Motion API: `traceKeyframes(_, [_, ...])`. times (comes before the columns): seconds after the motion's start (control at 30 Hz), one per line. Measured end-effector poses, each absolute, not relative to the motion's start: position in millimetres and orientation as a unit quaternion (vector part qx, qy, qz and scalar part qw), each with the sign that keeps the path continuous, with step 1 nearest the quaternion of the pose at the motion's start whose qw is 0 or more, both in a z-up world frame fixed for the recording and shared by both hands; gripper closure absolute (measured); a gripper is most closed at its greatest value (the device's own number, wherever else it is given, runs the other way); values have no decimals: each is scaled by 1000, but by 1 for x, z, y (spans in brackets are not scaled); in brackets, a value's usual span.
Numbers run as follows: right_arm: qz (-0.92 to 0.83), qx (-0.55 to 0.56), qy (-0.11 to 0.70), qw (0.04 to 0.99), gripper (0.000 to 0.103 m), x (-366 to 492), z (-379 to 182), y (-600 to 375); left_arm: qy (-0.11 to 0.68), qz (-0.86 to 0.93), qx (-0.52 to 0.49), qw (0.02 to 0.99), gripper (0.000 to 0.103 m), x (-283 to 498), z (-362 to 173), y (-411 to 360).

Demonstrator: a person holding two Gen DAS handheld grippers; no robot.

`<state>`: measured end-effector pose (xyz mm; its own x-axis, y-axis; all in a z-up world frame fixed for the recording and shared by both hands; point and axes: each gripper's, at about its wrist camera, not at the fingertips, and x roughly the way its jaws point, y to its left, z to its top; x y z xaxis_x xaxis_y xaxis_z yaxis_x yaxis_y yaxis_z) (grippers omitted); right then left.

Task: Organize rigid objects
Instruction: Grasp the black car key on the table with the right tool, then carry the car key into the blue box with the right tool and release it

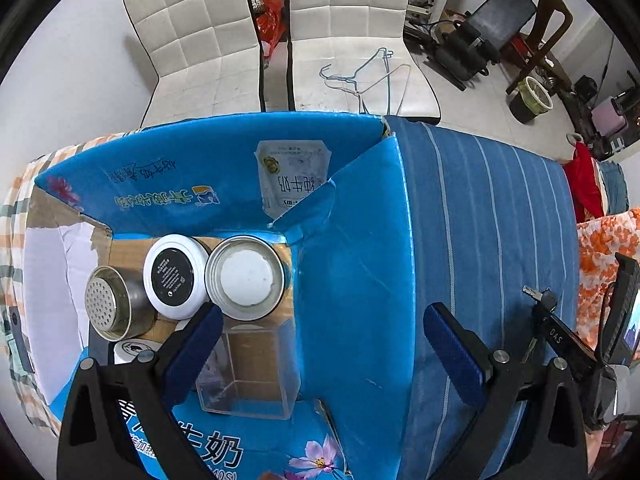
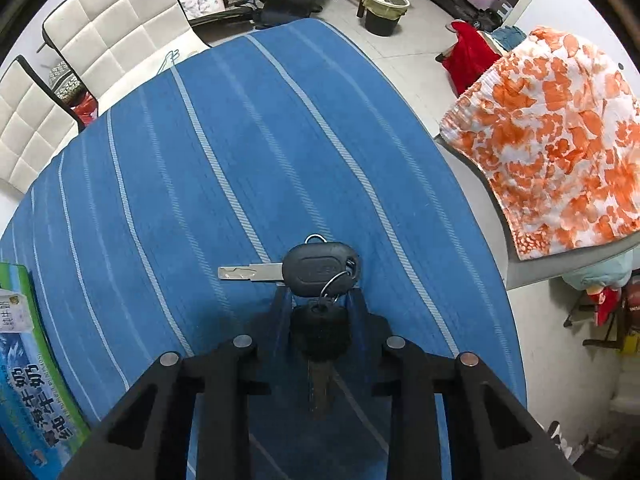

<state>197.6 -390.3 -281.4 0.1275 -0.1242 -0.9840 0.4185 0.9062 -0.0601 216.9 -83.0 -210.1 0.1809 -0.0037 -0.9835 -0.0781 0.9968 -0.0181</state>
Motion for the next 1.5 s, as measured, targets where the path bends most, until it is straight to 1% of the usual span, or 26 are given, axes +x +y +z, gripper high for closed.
traceKeyframes(0.1, [-182,123,633,742,73,192,-276,-388,639,21,-27,768,0,216,-207,-84])
traceKeyframes(0.27, [-163,133,618,758,73,175,-250,-365,635,12,-8,773,0,204,-197,-86])
traceKeyframes(0.6, [-82,125,562,813,73,135,-157,-305,626,-9,4,780,0,167,-167,-74])
traceKeyframes(0.8, [-14,103,539,836,73,116,-98,-256,612,-17,-9,791,0,142,-130,-45])
traceKeyframes(1.03, [63,93,514,851,73,113,-44,-184,572,17,-23,820,0,130,-74,19])
traceKeyframes(1.1, [81,91,512,850,73,119,-38,-161,559,30,-31,828,0,132,-62,36])
traceKeyframes(1.2, [103,102,525,839,73,134,-44,-137,552,47,-33,832,0,136,-59,56])
traceKeyframes(1.37, [132,122,559,810,73,162,-66,-106,564,59,-43,823,0,141,-76,84])
traceKeyframes(1.5, [154,124,578,792,73,161,-84,-87,578,65,-62,811,0,138,-93,107])
